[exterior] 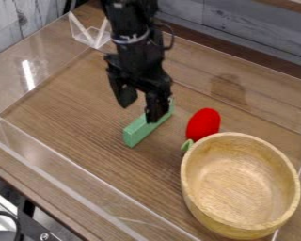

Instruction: Remove the green block from the brown bowl and put it on the table

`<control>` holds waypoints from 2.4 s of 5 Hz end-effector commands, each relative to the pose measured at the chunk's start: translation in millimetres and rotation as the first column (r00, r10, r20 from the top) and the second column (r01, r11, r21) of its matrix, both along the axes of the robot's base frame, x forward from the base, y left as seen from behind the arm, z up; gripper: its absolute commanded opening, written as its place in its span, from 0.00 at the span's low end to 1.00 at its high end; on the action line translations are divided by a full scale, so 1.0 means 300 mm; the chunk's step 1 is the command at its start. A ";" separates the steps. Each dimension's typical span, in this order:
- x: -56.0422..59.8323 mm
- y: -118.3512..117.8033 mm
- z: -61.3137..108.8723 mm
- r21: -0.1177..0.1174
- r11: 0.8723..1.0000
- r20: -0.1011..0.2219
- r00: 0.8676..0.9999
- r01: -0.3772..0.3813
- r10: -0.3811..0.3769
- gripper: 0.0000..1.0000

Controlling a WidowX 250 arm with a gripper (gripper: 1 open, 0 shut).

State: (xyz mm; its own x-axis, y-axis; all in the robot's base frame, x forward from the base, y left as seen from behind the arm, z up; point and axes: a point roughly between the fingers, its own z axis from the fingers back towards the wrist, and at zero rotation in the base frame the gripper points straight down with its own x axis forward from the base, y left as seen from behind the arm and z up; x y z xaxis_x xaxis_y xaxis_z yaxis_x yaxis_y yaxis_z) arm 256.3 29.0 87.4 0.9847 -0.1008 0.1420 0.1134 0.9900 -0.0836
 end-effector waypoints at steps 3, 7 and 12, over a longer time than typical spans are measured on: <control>-0.013 0.035 0.026 0.013 1.000 0.042 0.999 0.026 -0.026 1.00; 0.015 0.042 -0.022 0.012 1.000 0.043 0.999 0.028 -0.028 1.00; 0.133 0.183 0.184 -0.008 0.995 0.178 0.979 -0.098 0.098 1.00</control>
